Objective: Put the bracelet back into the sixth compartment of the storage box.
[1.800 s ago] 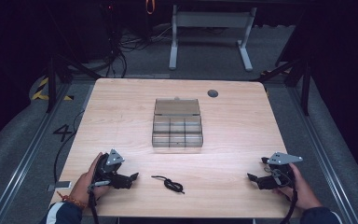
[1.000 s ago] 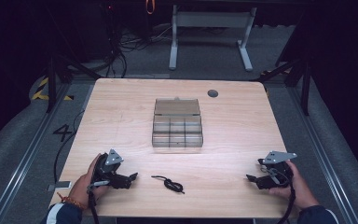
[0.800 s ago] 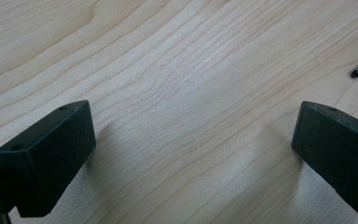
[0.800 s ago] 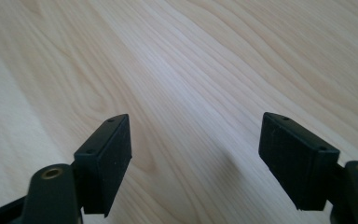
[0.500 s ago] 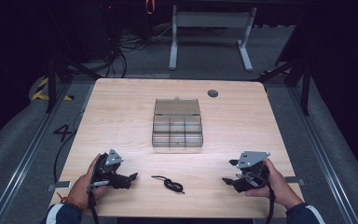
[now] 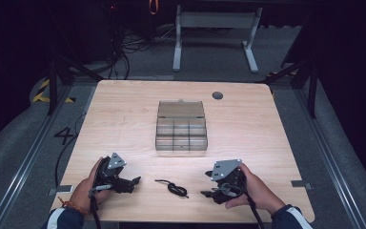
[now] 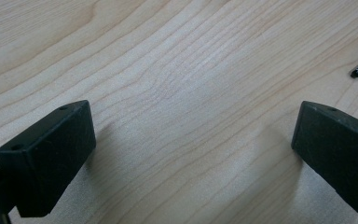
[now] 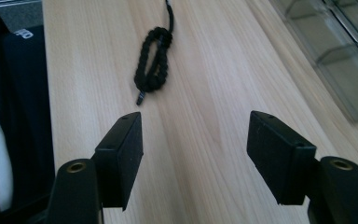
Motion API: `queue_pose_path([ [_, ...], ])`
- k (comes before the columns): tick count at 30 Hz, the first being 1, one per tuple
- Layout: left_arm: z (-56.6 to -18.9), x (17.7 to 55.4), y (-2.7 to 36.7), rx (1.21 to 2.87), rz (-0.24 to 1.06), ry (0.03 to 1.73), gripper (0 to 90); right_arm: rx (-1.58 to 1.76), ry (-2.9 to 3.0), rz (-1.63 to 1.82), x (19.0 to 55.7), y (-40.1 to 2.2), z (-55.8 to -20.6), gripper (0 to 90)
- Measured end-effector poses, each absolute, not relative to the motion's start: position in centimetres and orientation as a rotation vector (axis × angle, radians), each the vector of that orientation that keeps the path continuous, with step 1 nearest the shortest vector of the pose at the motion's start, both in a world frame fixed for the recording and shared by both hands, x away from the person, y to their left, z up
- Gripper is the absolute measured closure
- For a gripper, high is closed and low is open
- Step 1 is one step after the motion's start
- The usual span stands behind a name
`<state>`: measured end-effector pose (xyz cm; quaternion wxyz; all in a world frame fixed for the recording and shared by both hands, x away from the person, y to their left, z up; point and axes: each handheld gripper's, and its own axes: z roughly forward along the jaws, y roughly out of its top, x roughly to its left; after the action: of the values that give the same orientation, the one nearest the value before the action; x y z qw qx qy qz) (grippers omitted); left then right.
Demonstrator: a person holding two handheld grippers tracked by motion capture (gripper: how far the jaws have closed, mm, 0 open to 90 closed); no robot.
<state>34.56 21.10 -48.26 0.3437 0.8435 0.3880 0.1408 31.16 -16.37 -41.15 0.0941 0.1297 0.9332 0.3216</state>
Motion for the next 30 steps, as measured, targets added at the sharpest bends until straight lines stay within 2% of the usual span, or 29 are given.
queue_pose_path([
  [7, -48.3, 34.6, 21.1, 2.192, 0.366, 1.008, 0.0, 0.311, 2.813, 0.937, 31.3, -13.0, -41.8, 39.6],
  [17, -48.3, 34.6, 21.1, 2.192, 0.367, 1.007, 0.0, 0.264, 2.856, 0.906, 31.5, -10.3, -43.0, 41.6],
  [30, -48.3, 34.6, 21.1, 2.193, 0.366, 1.008, 0.0, 0.273, 2.87, 0.842, 31.5, -8.2, -44.8, 52.8],
])
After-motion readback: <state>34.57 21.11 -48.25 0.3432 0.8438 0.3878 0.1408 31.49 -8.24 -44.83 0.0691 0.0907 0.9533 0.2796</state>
